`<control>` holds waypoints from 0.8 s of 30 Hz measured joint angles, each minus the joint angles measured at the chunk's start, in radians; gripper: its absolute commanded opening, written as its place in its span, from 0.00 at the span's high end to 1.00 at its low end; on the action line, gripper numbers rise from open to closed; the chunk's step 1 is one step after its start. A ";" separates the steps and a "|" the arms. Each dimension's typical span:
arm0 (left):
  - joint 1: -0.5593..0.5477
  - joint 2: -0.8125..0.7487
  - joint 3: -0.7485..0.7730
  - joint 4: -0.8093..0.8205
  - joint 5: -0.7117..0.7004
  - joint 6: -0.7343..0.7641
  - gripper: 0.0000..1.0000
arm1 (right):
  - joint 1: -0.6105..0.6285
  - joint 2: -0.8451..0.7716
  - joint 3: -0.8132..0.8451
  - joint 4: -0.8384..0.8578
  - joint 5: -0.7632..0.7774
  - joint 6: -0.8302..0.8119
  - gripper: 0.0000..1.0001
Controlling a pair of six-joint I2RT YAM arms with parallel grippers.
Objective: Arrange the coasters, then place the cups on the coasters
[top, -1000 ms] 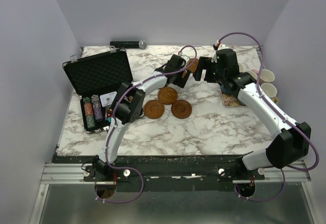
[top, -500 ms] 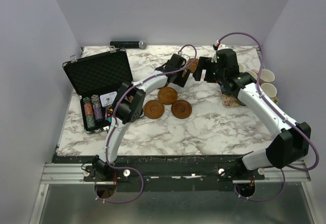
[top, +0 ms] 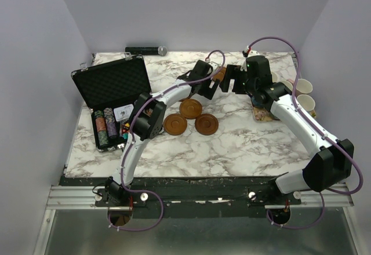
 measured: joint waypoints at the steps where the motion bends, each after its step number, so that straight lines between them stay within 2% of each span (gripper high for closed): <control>1: 0.000 0.001 0.002 -0.001 0.009 -0.001 0.01 | 0.000 0.000 0.000 0.000 0.000 0.000 0.08; 15: -0.002 -0.006 0.036 -0.008 -0.042 -0.012 0.01 | 0.000 0.000 0.000 0.000 0.000 0.002 0.08; 24: 0.034 -0.001 0.227 -0.072 -0.130 -0.060 0.01 | 0.000 -0.005 -0.002 0.000 0.000 0.002 0.08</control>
